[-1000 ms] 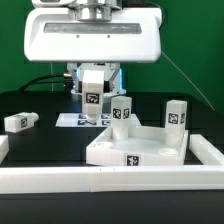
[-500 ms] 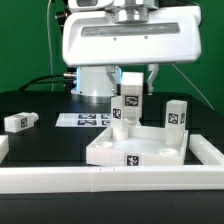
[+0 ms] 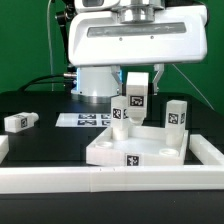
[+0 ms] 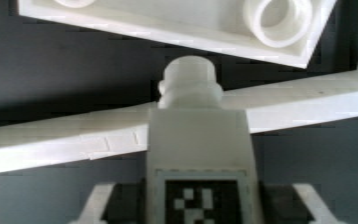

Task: Assemble square table

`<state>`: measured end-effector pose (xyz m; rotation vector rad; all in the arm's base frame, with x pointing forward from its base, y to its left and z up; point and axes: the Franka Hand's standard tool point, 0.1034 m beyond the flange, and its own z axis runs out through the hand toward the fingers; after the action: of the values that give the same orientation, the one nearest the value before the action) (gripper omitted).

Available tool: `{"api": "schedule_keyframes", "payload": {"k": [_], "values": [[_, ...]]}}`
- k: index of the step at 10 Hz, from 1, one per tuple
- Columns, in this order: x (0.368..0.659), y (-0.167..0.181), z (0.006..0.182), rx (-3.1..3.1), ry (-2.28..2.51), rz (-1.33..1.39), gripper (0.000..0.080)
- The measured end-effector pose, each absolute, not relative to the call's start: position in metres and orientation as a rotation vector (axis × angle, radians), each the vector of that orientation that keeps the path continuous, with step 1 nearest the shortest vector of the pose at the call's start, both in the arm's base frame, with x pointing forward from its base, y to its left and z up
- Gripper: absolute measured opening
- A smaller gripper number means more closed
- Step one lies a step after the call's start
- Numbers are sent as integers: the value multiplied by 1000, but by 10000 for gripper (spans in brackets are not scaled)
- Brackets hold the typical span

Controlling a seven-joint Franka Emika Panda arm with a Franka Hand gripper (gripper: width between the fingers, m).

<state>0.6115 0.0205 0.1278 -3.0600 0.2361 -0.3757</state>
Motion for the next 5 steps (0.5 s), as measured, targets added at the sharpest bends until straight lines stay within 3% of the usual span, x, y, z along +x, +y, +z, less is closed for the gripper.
{"api": "schedule_keyframes", "payload": {"k": [2, 5], "values": [[605, 41, 121, -3046, 270, -424, 287], [603, 44, 117, -3036, 240, -726, 287]]}}
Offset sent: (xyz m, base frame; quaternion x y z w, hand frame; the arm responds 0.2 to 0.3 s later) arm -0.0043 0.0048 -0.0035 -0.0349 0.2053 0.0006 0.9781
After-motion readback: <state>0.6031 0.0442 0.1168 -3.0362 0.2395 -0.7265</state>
